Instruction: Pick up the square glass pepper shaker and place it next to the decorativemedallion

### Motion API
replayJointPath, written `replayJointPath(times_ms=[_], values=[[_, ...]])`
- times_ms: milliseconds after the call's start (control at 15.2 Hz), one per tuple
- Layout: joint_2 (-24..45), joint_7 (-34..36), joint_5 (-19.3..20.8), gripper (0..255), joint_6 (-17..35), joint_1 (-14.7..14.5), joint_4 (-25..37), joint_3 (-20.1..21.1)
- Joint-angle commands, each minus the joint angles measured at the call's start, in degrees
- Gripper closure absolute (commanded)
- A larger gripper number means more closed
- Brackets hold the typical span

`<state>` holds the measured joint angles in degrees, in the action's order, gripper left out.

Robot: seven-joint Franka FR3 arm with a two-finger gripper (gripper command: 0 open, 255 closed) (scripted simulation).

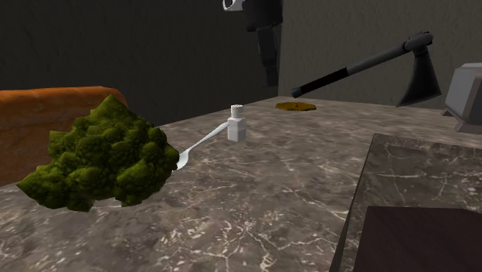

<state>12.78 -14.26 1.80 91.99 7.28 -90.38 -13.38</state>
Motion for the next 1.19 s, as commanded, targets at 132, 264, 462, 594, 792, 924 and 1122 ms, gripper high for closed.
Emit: replayJointPath(times_ms=[132, 264, 462, 594, 792, 924, 1122], values=[[11.60, -3.40, -2.71, 0, -3.69, 2.83, 14.13, -0.43], [18.22, -4.67, -4.08, 0, -6.71, 4.60, 23.22, -0.31], [30.56, -5.91, -6.10, 0, -13.90, 8.03, 42.08, 0.33], [28.82, -5.92, -5.81, 0, -11.13, 7.58, 37.55, 0.31], [26.93, -5.96, -5.57, 0, -7.55, 7.02, 32.06, 0.20], [25.98, -5.97, -5.45, 0, -5.40, 6.73, 28.94, 0.14], [25.74, -5.97, -5.42, 0, -4.81, 6.66, 28.10, 0.13]])
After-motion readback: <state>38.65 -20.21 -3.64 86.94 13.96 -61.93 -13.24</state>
